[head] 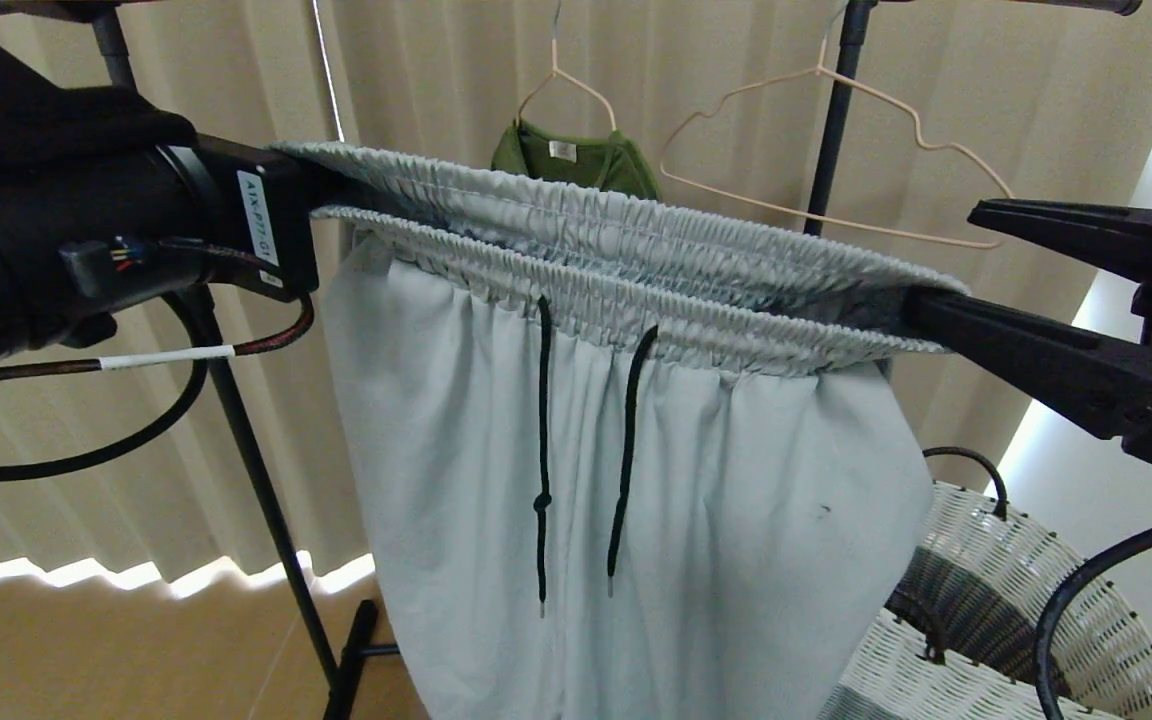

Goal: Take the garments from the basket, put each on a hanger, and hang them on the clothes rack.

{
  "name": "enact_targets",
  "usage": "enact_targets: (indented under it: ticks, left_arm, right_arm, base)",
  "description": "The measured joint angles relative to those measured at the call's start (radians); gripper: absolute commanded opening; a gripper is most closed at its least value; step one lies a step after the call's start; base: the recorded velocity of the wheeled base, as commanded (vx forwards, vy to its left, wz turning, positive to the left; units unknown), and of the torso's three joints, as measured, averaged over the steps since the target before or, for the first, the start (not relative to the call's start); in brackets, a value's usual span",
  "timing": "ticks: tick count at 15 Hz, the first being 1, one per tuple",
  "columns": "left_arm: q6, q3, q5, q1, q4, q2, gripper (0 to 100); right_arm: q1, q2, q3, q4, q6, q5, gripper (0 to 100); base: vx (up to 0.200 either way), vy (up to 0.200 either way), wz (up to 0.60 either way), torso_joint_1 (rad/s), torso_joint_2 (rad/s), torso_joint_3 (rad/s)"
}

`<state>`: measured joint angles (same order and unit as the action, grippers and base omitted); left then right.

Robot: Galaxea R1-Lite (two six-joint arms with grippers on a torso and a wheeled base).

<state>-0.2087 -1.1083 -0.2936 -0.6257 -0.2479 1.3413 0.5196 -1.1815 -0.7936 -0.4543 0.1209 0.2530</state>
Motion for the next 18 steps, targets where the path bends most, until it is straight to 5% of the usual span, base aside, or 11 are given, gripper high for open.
enact_targets:
  ticks: [8, 13, 18]
  left_arm:
    - [0.0, 0.023, 0.0, 0.0, -0.001, 0.006, 0]
    - [-0.002, 0.237, 0.011, 0.084, -0.001, -0.126, 0]
    - [-0.001, 0.356, 0.09, 0.224, -0.001, -0.259, 0]
  right_arm:
    - [-0.019, 0.012, 0.032, 0.006, 0.012, -0.016, 100]
    - [-0.194, 0.047, 0.139, 0.015, 0.029, -0.167, 100]
    - [-0.246, 0.137, 0.296, 0.003, 0.038, -0.271, 100]
  base:
    - [0.0, 0.0, 0.0, 0.0, 0.0, 0.0]
    - [0.0, 0.0, 0.0, 0.0, 0.0, 0.0]
    - [0.0, 0.0, 0.0, 0.0, 0.0, 0.0]
